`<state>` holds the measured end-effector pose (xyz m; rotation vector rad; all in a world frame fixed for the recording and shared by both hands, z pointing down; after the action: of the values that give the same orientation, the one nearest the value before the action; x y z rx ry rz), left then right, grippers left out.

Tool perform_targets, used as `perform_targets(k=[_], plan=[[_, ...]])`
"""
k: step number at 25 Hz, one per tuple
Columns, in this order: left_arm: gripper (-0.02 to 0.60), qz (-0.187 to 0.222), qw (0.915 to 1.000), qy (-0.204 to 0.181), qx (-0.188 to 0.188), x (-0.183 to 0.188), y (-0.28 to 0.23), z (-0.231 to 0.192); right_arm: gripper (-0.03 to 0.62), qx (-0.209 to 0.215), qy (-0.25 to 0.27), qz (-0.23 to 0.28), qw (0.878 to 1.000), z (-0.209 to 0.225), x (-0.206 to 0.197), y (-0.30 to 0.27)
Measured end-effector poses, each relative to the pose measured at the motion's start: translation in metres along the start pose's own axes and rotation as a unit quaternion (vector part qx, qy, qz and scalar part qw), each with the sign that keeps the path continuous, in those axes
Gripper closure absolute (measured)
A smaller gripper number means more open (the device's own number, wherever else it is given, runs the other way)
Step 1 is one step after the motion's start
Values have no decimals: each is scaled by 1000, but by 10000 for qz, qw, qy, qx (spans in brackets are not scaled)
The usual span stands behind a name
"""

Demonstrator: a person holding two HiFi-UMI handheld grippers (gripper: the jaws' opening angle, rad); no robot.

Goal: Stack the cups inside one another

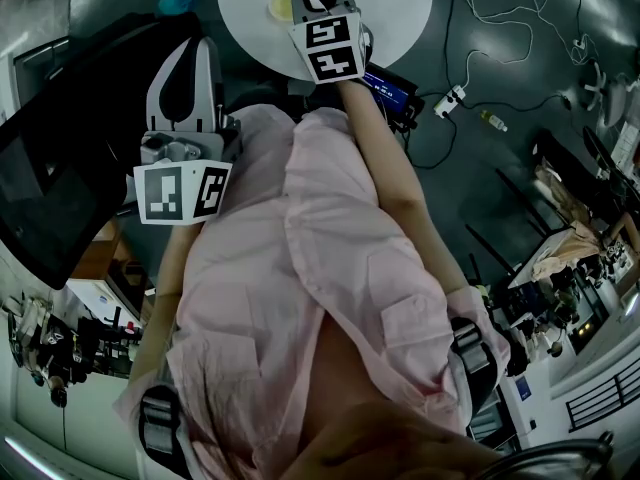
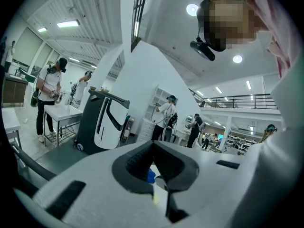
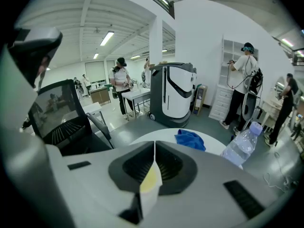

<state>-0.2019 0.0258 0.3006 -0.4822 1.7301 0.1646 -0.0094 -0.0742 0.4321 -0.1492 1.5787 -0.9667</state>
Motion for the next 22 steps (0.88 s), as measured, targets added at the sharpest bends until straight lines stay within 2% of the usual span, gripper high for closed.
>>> perform_targets(k=[3, 10, 16, 22], plan=[[565, -35, 9999, -8, -119, -1, -2, 2, 562, 56, -167, 216, 9996, -5, 5, 10], [566, -45, 9993, 35, -360, -8, -4, 21, 562, 111, -101, 777, 9969, -16, 11, 70], [566, -32, 9982, -162, -582, -7, -10, 64, 562, 346, -234, 1218, 9917, -8, 11, 139], [566, 112, 9969, -369, -686, -2, -13, 99, 562, 387, -50, 1473, 9883, 5, 6, 190]])
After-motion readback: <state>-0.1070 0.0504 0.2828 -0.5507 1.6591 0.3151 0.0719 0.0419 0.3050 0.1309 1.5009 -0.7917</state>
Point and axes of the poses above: the fingertips, and each gripper's own axes: y backward along the fingers, z to its right, x out of its top, the point moved 9 cm from there along y, backward along the fingers, and after that the axes turned 7 degrees about -y, right-handed, at the moved point
